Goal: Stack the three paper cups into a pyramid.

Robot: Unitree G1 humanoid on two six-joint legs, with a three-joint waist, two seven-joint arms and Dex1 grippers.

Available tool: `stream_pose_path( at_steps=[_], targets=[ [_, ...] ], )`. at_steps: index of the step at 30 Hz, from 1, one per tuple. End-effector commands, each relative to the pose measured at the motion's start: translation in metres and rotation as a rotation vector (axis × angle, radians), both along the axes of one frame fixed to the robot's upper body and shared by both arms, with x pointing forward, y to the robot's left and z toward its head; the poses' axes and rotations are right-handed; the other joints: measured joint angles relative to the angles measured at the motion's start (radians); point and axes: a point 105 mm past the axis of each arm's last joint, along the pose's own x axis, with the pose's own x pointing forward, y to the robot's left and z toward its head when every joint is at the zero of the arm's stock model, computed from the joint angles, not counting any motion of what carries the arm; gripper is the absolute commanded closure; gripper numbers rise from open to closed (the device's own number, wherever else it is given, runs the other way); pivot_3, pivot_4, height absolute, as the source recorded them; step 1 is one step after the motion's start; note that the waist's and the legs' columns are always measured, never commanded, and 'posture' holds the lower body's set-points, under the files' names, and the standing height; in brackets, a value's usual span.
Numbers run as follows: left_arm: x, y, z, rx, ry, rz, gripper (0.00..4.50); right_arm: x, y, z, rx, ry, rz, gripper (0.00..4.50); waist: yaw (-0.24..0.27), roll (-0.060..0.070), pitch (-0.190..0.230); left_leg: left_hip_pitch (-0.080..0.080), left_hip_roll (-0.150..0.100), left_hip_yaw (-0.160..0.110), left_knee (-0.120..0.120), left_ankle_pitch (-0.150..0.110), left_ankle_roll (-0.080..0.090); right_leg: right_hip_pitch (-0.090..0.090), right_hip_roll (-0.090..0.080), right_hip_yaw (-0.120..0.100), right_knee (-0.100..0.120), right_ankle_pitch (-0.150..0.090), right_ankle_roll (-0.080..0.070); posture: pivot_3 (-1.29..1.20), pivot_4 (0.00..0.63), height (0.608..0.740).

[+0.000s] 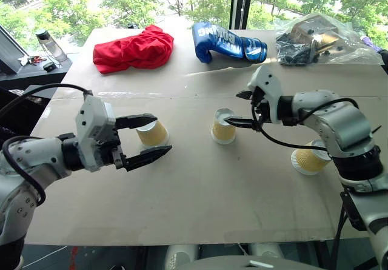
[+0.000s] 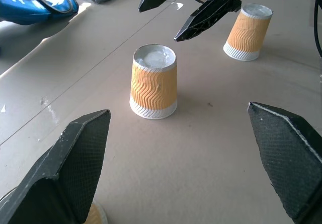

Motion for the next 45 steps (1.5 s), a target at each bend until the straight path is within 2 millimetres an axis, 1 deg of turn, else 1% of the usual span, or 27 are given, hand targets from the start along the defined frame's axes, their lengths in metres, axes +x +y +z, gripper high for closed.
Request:
stream_pose_path(
  at_steps=[1,2,4,7,9,11,13,15,18,21,23,30,31,33,35,36,39,42,45],
  targets=[
    [-0.001,-0.018,0.006,-0.001,-0.003,-0.097,0.0,-0.024,-0.034,0.029,0.117,-0.135,-0.041,0.03,-0.001,0.0,0.0,0.0,0.0,0.0,0.0,0.0,0.0,0.0,0.0,0.0,0.0,0.0,0.0,0.0,0.15,0.74],
    [0.0,-0.022,0.006,0.0,0.0,-0.12,0.0,-0.029,-0.046,0.029,0.138,-0.142,-0.078,0.03,-0.001,0.0,0.0,0.0,0.0,0.0,0.0,0.0,0.001,0.0,0.001,0.0,0.0,0.0,0.0,0.0,0.15,0.74],
    [0.001,-0.03,0.006,0.004,0.011,-0.17,0.0,-0.039,-0.074,0.02,0.142,-0.148,-0.162,0.03,-0.001,0.0,0.0,0.0,0.0,0.0,0.0,-0.001,0.001,0.0,0.001,0.0,0.0,0.0,0.0,0.0,0.15,0.74],
    [0.001,-0.037,0.005,0.012,0.015,-0.225,0.0,-0.054,-0.105,0.006,0.154,-0.172,-0.289,0.03,-0.005,0.0,0.0,0.0,0.0,0.001,0.0,0.0,0.001,0.0,0.002,0.001,0.0,0.0,0.0,0.0,0.15,0.74],
    [0.002,-0.04,0.005,0.015,0.016,-0.253,0.0,-0.062,-0.117,-0.005,0.123,-0.207,-0.346,0.03,-0.006,0.0,0.0,0.001,-0.001,0.001,0.0,0.0,0.001,0.0,0.003,0.002,0.001,0.0,0.0,0.0,0.15,0.74],
    [0.003,-0.043,0.005,0.018,0.017,-0.283,0.0,-0.075,-0.124,-0.022,0.114,-0.173,-0.39,0.03,-0.008,0.0,0.0,0.002,-0.001,0.002,0.0,0.0,0.001,0.0,0.004,0.003,0.002,0.0,0.0,0.0,0.15,0.74],
    [0.004,-0.046,0.005,0.024,0.017,-0.313,0.0,-0.086,-0.129,-0.039,0.141,-0.116,-0.437,0.03,-0.004,0.0,-0.001,0.002,-0.001,0.001,0.0,-0.001,0.001,0.001,0.005,0.003,0.003,0.0,0.0,0.0,0.15,0.74],
    [0.007,-0.046,0.004,0.028,0.014,-0.322,0.0,-0.092,-0.131,-0.048,0.149,-0.09,-0.459,0.03,-0.006,0.001,-0.001,0.003,-0.001,0.001,0.001,0.0,0.001,0.001,0.005,0.004,0.004,0.0,0.0,0.0,0.15,0.74],
    [0.01,-0.044,0.0,0.041,0.017,-0.329,0.0,-0.091,-0.136,-0.056,0.171,-0.065,-0.509,0.03,-0.009,0.001,-0.001,0.004,-0.001,0.004,0.003,-0.001,0.001,0.001,0.005,0.007,0.006,0.0,0.0,0.0,0.15,0.74],
    [0.01,-0.044,-0.001,0.044,0.016,-0.338,0.0,-0.092,-0.143,-0.069,0.152,-0.04,-0.548,0.03,-0.003,0.001,-0.001,0.004,-0.001,0.003,0.004,-0.001,0.002,0.001,0.005,0.006,0.008,0.0,0.0,0.0,0.15,0.74],
    [0.01,-0.043,-0.002,0.043,0.014,-0.343,0.0,-0.093,-0.145,-0.074,0.166,-0.019,-0.572,0.03,0.001,0.0,-0.001,0.004,-0.001,0.001,0.004,-0.001,0.002,0.001,0.006,0.005,0.008,0.0,0.0,0.0,0.15,0.74],
    [0.01,-0.043,-0.002,0.037,0.007,-0.348,0.0,-0.093,-0.143,-0.081,0.191,0.018,-0.585,0.03,-0.002,0.001,-0.001,0.003,-0.001,0.001,0.006,-0.001,0.002,0.001,0.006,0.005,0.008,0.0,0.0,0.0,0.15,0.74],
    [0.01,-0.043,-0.002,0.036,0.007,-0.348,0.0,-0.093,-0.143,-0.081,0.191,0.02,-0.584,0.27,-0.002,0.001,-0.001,0.003,-0.001,0.001,0.006,-0.001,0.002,0.001,0.006,0.005,0.009,0.0,0.0,0.0,0.15,0.74],
    [0.01,-0.043,-0.003,0.034,0.006,-0.346,0.0,-0.092,-0.142,-0.081,0.197,0.021,-0.578,0.93,-0.002,0.001,-0.001,0.003,-0.001,0.001,0.006,-0.001,0.002,0.001,0.006,0.005,0.009,0.0,0.0,0.0,0.15,0.74],
    [0.01,-0.042,-0.003,0.035,0.005,-0.342,0.0,-0.091,-0.141,-0.08,0.202,0.021,-0.573,1.84,-0.002,0.001,-0.001,0.003,-0.001,0.001,0.006,-0.001,0.002,0.001,0.006,0.005,0.009,0.0,0.0,0.0,0.15,0.74],
    [0.01,-0.041,-0.003,0.034,0.004,-0.339,0.0,-0.091,-0.141,-0.08,0.204,0.02,-0.572,2.57,-0.002,0.001,-0.001,0.003,-0.001,0.001,0.007,-0.001,0.002,0.001,0.006,0.005,0.009,0.0,0.0,0.0,0.15,0.74],
    [0.012,-0.039,-0.003,0.03,0.0,-0.323,0.0,-0.087,-0.139,-0.078,0.194,-0.004,-0.554,3.05,-0.002,0.001,-0.001,0.003,-0.001,0.001,0.007,-0.001,0.002,0.001,0.006,0.005,0.009,0.0,0.0,0.0,0.15,0.74],
    [0.014,-0.035,-0.005,0.012,0.0,-0.288,0.0,-0.076,-0.128,-0.072,0.215,-0.028,-0.517,3.08,-0.007,0.001,-0.001,0.003,-0.001,0.001,0.007,-0.001,0.002,0.001,0.006,0.005,0.009,0.0,0.0,0.0,0.15,0.74],
    [0.017,-0.025,-0.014,0.032,0.008,-0.235,0.0,-0.061,-0.106,-0.066,0.234,-0.038,-0.43,3.08,-0.009,0.001,-0.001,0.004,0.0,0.002,0.008,-0.001,0.002,0.0,0.007,0.006,0.012,0.0,0.0,0.0,0.15,0.74]
  ],
)
